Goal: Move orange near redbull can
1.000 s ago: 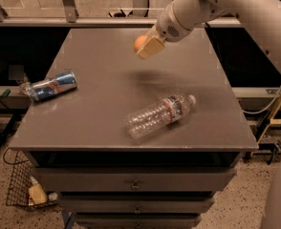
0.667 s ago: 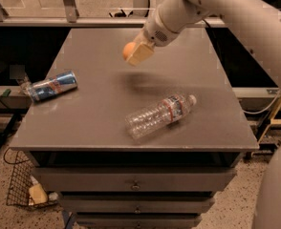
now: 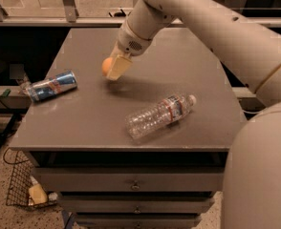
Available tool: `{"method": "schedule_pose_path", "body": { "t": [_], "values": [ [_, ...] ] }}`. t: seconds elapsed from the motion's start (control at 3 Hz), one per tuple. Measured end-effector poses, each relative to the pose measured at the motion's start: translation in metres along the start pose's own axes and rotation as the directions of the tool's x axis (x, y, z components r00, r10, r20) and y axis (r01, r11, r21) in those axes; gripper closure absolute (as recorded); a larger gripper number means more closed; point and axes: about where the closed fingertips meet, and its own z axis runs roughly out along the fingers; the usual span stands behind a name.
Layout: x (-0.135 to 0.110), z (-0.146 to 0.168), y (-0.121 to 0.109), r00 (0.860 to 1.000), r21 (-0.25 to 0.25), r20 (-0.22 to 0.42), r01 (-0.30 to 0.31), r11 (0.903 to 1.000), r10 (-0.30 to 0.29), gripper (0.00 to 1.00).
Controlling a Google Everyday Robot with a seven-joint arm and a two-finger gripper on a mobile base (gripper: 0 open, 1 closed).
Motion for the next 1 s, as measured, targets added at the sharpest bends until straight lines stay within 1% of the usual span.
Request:
{"method": "schedule_pose_path", "body": {
  "t": [0.33,0.67,1.0],
  "values": [
    [-0.015,0.023,0.012,0.999,-0.070,-0.024,0.042,0.9967,-0.043,1.00],
    [-0.025,0.039,0.019,0.997,-0.121,-0.026,0.068,0.9903,-0.072,1.00],
    [-0.035,0.046,0.022,0.995,-0.148,-0.015,0.092,0.9848,-0.095,1.00]
  ]
}}
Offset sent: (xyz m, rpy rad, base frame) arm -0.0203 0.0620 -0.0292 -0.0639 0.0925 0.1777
